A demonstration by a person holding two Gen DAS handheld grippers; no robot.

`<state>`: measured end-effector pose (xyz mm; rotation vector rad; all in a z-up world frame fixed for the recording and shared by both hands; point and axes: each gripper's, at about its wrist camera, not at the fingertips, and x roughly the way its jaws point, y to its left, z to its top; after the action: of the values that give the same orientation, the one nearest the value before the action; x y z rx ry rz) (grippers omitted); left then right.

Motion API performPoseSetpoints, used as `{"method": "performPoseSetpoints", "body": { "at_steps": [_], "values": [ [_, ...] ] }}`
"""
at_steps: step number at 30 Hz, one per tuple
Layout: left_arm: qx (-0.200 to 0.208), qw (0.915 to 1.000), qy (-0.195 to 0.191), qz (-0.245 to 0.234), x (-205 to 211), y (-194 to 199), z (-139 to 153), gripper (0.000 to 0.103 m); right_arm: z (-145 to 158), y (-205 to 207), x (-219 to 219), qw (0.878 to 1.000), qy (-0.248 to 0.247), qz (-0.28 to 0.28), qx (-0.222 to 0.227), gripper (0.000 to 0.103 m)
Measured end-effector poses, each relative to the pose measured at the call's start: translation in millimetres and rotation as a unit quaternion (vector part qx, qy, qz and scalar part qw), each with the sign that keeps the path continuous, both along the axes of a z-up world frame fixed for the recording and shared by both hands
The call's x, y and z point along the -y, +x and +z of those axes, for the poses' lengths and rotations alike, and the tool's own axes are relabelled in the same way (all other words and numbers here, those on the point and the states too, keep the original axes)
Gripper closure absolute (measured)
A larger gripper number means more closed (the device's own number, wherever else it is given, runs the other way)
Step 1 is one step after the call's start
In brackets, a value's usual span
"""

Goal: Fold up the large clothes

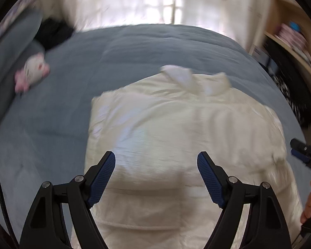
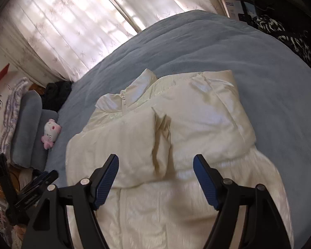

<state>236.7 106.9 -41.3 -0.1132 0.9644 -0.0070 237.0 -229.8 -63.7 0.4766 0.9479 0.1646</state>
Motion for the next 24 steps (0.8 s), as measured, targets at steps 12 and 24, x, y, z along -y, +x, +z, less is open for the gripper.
{"method": "performPoseSetpoints", "body": {
  "at_steps": [12,24],
  "values": [
    [-0.055,0.9930,-0.042,0.095,-77,41,-86,0.023,-74,78,-32,0.997,0.019,0.027,-0.065,0.043],
    [0.000,0.9956,0.030,0.089,-31,71,-88,0.023,-39,87,-38,0.998,-0.053,0.009,0.042,0.088]
  ]
}}
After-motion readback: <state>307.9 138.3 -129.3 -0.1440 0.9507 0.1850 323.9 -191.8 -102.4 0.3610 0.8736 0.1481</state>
